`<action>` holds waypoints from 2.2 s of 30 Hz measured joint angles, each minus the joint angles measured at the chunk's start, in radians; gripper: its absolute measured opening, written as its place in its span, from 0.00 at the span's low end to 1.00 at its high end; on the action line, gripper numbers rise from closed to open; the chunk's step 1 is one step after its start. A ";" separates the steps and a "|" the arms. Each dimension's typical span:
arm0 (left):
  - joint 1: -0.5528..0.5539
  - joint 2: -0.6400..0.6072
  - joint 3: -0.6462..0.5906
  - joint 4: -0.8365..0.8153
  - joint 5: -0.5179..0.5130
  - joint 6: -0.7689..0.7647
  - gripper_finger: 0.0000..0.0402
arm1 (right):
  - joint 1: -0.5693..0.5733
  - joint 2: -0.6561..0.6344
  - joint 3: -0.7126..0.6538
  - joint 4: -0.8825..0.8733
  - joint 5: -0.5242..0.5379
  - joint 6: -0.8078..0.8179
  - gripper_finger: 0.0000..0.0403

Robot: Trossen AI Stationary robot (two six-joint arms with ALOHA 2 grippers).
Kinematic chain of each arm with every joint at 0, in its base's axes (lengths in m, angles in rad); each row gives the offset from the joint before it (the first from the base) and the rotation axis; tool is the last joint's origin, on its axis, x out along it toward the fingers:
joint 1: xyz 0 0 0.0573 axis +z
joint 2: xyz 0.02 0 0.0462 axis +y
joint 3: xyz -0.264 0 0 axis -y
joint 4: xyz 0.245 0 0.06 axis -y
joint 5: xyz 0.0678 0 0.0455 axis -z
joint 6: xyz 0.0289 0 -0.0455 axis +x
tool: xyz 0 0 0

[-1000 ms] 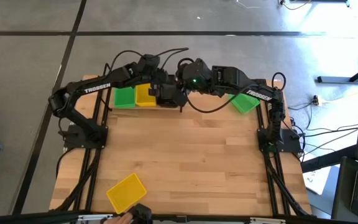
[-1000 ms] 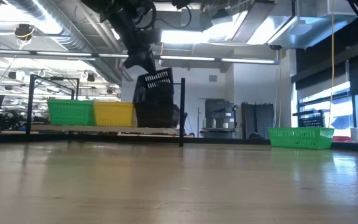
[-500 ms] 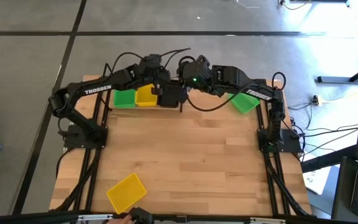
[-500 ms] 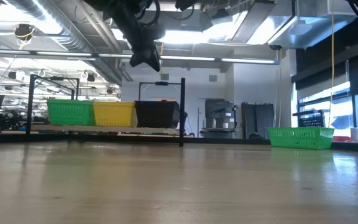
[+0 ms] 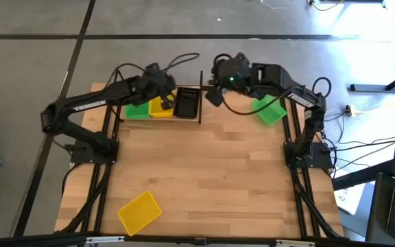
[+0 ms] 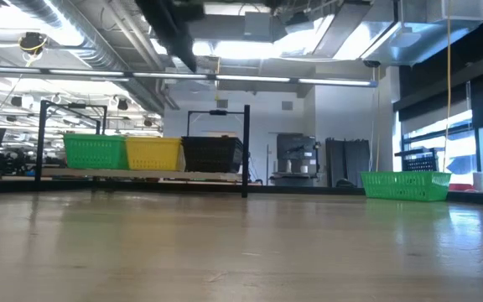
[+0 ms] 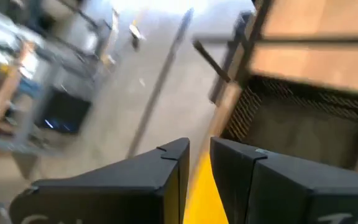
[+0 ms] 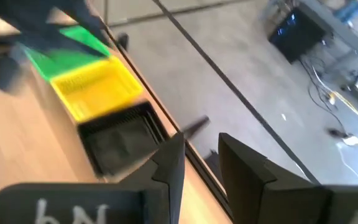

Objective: Stack baskets on shelf by color
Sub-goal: Stack the yellow basket on the yellow basket on the shelf

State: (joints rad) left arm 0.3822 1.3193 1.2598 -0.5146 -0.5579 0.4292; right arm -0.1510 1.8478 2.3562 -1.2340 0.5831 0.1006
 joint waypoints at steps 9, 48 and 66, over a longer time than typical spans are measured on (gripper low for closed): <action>-0.093 -0.175 -0.002 -0.291 0.006 -0.363 0.14 | -0.082 -0.021 0.000 -0.185 0.003 0.025 0.24; -0.758 -0.181 -0.018 -0.791 0.539 -1.667 0.14 | -0.073 -0.038 -0.012 -0.272 -0.776 -0.222 0.24; -0.986 0.075 -0.096 -0.555 0.656 -1.773 0.14 | -0.073 -0.038 -0.012 -0.295 -1.048 -0.375 0.24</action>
State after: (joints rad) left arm -0.6037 1.3943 1.1641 -1.0692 0.0980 -1.3439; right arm -0.2245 1.8095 2.3444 -1.5287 -0.4652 -0.2745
